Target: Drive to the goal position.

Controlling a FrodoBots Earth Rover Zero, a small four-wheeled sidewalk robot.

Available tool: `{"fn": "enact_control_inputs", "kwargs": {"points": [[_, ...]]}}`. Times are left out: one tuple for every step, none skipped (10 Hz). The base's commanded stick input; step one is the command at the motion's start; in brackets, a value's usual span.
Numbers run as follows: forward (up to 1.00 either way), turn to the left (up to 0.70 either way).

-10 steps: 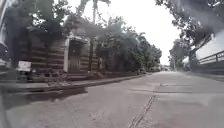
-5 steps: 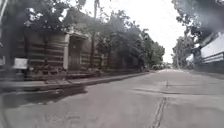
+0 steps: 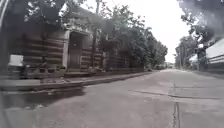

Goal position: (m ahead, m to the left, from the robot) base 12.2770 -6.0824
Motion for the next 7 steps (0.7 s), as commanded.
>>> {"fn": "enact_control_inputs", "kwargs": {"points": [[0.70,-0.28],[0.70,-0.30],[0.70,-0.31],[0.70,-0.31],[0.70,-0.31],[0.70,-0.30],[0.70,-0.30]]}}
